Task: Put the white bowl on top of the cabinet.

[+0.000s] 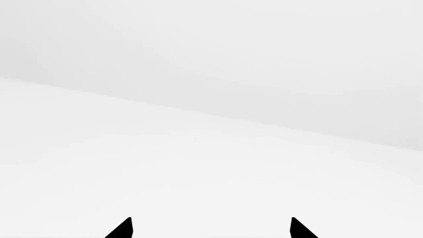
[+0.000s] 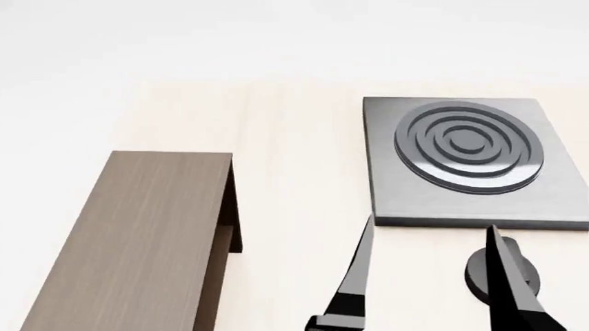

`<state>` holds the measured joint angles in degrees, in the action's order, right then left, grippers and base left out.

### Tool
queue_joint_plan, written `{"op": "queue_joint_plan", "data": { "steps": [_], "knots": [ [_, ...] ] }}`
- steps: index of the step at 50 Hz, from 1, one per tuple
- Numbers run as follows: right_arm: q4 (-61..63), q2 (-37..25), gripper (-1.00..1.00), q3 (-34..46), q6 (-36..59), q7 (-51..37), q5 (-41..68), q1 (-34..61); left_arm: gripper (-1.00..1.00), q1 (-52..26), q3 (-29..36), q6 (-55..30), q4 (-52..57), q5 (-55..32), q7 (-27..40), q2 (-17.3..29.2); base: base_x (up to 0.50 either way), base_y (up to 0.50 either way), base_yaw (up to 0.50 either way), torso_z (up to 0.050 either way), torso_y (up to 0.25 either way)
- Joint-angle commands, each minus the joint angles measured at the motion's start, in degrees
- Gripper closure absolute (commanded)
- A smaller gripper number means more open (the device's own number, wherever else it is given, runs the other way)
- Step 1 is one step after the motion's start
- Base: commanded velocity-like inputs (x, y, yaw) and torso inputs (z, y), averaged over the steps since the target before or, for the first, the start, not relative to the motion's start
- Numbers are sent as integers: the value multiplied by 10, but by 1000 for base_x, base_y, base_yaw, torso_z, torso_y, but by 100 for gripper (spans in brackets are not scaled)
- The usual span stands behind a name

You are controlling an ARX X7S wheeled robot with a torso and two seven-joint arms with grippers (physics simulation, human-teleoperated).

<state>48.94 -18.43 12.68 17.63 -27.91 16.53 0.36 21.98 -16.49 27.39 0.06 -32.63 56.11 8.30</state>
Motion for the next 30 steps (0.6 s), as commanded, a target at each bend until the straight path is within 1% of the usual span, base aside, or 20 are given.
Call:
{"op": "queue_joint_plan", "data": {
  "steps": [1,21,26,30],
  "knots": [
    [-1,-1,-100,-5,5,-9,11,2,-100,1,3,2,0,-1,2,1,0,0,0,0,0],
    [-1,-4,-100,-11,13,-27,16,5,-100,-1,7,5,-8,-5,3,4,0,0,0,0,0],
    [5,-8,-100,-29,31,-41,29,10,-100,-1,7,6,-8,-6,3,4,0,0,0,0,0],
    [18,-12,-100,-46,68,-64,36,23,-100,1,7,7,-8,-5,4,4,0,0,0,0,0]
  ]
}}
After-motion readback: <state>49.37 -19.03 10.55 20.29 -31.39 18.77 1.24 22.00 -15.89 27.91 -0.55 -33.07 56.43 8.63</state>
